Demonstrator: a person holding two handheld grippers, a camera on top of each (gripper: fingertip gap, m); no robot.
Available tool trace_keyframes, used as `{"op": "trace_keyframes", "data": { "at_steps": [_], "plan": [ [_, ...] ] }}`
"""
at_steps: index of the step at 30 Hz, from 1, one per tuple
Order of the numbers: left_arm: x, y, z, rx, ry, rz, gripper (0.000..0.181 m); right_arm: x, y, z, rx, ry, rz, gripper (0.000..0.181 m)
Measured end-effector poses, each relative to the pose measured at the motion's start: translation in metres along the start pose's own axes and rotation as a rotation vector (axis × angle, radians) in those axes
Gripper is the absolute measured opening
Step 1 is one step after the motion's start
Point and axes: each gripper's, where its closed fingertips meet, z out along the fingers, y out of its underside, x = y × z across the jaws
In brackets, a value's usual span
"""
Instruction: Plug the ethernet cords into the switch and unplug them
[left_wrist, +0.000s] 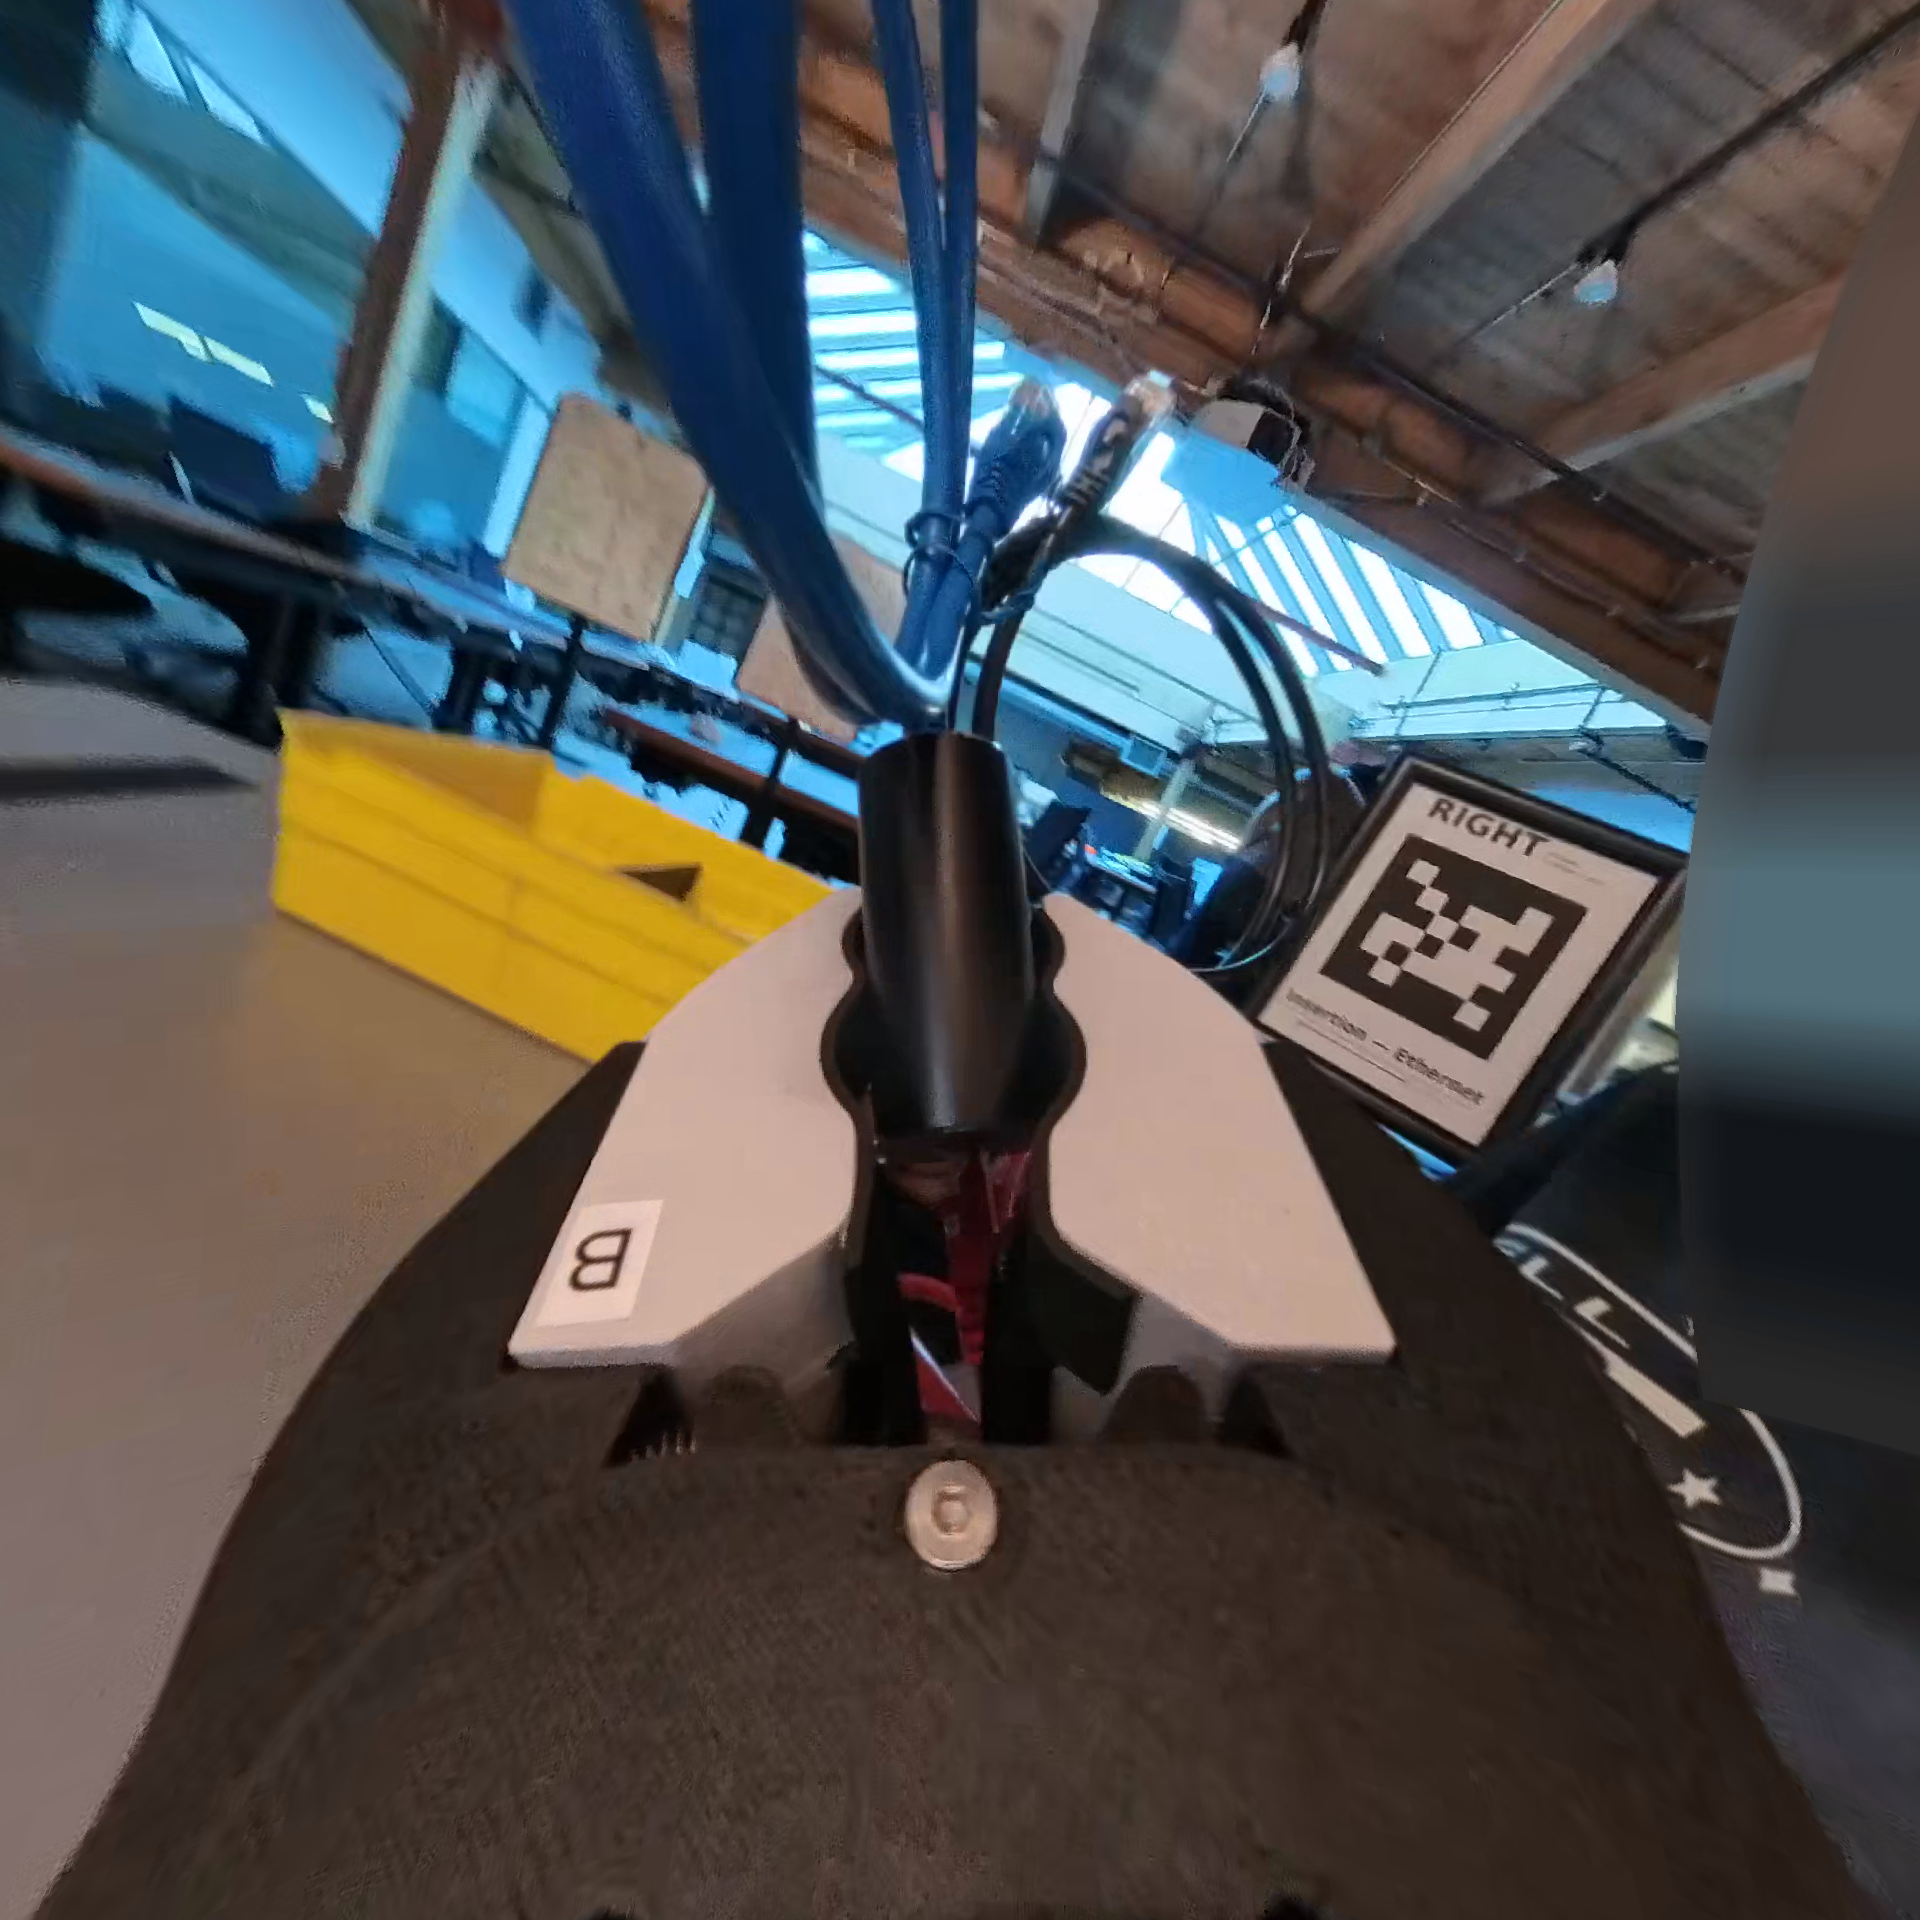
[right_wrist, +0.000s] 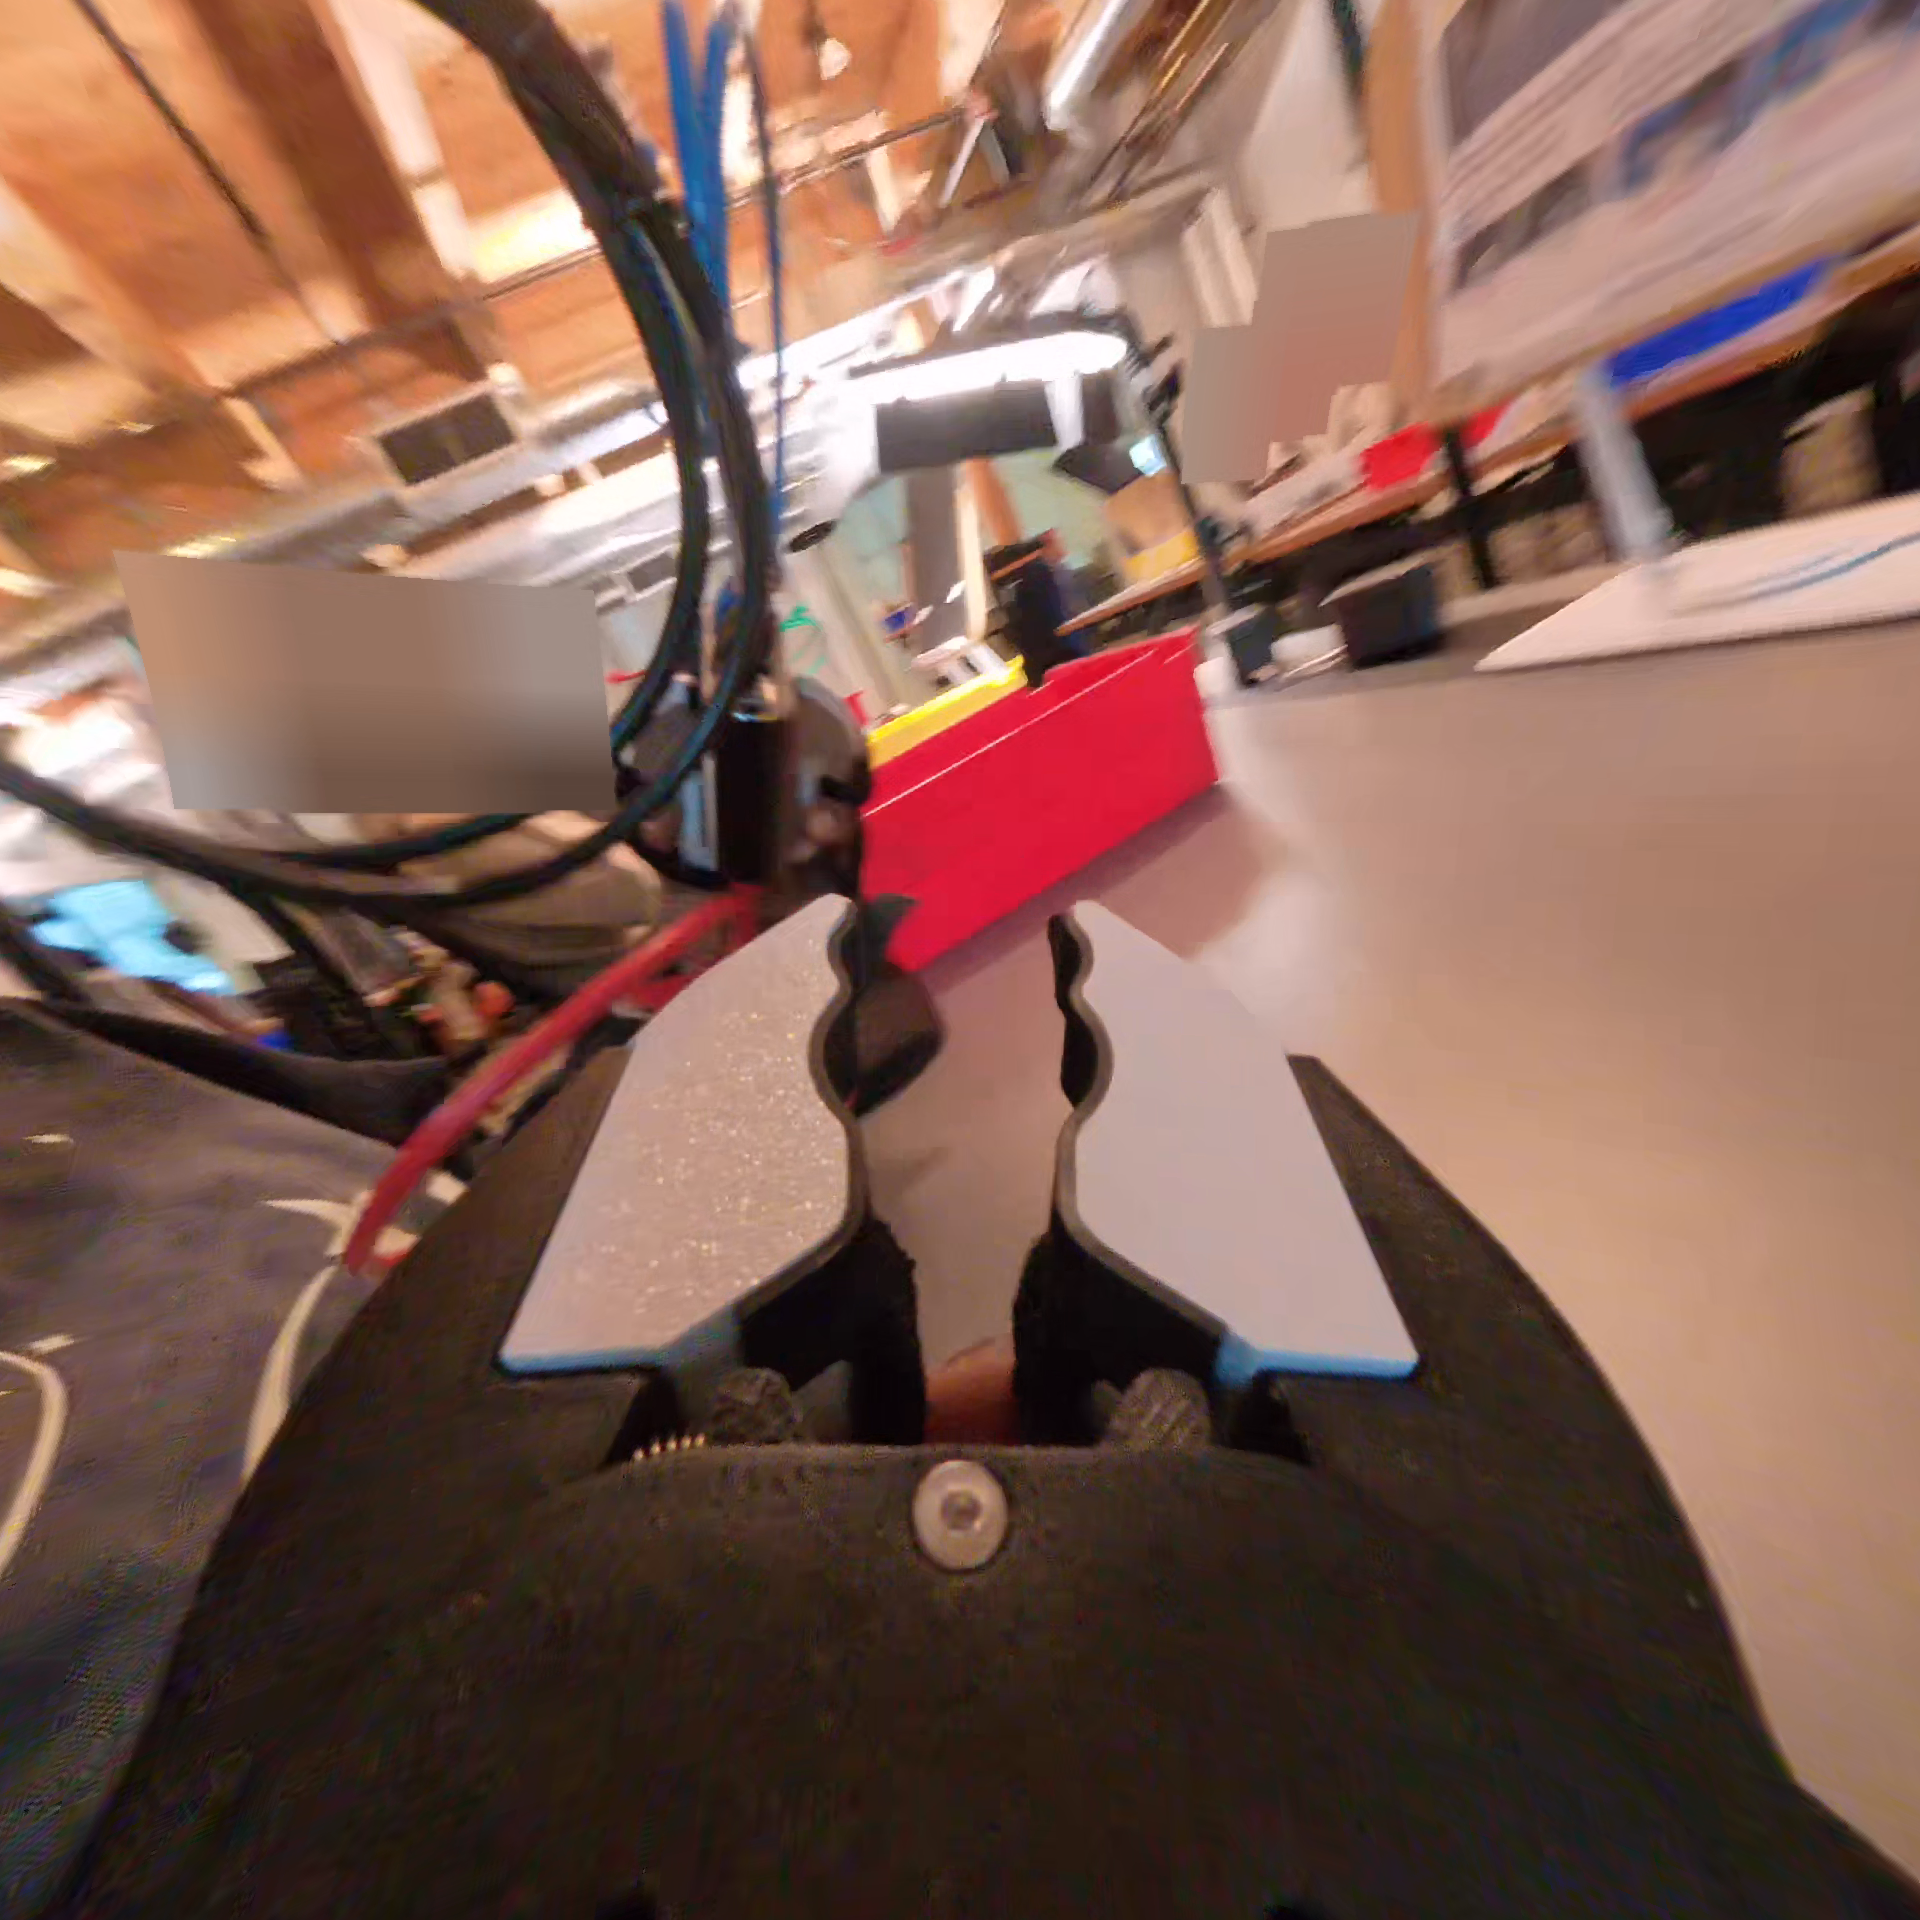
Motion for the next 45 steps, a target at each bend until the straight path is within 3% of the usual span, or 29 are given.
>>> {"op": "trace_keyframes", "data": {
  "at_steps": [5, 10, 14, 18, 28, 37, 43, 45],
  "plan": [
    [-0.016, 0.044, 0.002, -0.052, 0.007, -0.162, 0.027, -0.014, 0.018, 0.039, -0.043, -0.13, 0.15, 0.032],
    [-0.022, 0.049, -0.003, -0.035, -0.029, -0.212, 0.027, -0.027, 0.018, 0.05, -0.007, -0.234, 0.212, 0.026],
    [-0.021, 0.061, 0.0, -0.087, -0.041, -0.206, 0.027, -0.028, 0.024, 0.055, -0.015, -0.22, 0.191, 0.022],
    [-0.015, 0.069, 0.004, -0.138, -0.038, -0.119, 0.027, -0.033, 0.024, 0.053, -0.006, -0.238, 0.148, 0.017],
    [-0.008, 0.068, 0.004, -0.14, -0.008, -0.093, 0.027, -0.039, 0.021, 0.045, 0.001, -0.261, 0.098, 0.014],
    [0.009, 0.084, 0.01, -0.238, 0.034, 0.104, 0.029, -0.056, 0.021, 0.038, 0.017, -0.344, -0.003, 0.013],
    [0.007, 0.093, 0.01, -0.296, 0.029, 0.089, 0.027, -0.052, 0.029, 0.03, -0.105, -0.259, -0.276, 0.016],
    [0.008, 0.095, 0.011, -0.311, 0.037, 0.092, 0.027, -0.052, 0.031, 0.028, -0.115, -0.265, -0.29, 0.016]
  ]
}}
